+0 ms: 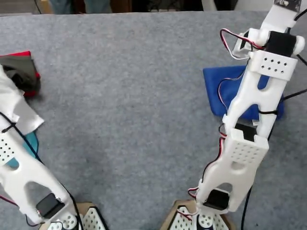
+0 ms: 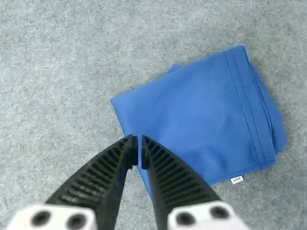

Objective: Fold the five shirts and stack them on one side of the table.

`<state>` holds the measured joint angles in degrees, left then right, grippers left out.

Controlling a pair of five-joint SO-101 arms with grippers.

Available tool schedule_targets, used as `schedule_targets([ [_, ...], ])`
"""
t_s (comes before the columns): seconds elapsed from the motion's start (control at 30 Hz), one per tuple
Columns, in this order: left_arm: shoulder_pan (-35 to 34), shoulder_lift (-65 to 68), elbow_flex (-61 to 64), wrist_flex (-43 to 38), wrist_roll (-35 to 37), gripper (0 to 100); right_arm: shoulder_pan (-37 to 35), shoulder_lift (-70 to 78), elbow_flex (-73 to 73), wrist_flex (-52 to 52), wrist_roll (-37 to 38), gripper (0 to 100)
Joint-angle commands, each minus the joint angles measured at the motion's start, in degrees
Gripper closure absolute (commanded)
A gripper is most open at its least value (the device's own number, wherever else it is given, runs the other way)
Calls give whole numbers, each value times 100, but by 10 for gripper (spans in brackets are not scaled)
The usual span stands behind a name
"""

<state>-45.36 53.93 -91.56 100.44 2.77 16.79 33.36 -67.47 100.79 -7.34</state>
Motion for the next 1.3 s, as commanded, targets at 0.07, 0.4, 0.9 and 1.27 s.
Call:
schedule_targets([
  [0.07, 778, -1732, 681, 53, -70, 971, -70, -620, -242, 44, -18, 980],
  [0.4, 3547, -4958, 4848, 53, -70, 971, -62, -998, 585, 44, -18, 980],
  [0.9, 7820, -7991, 10202, -132, -1776, 835, -167, -1991, 2941, 26, 1310, 969],
  [1.27, 5921, -9662, 10440, 26, -1811, 746, -1714, -1859, 3187, -167, 1371, 701],
])
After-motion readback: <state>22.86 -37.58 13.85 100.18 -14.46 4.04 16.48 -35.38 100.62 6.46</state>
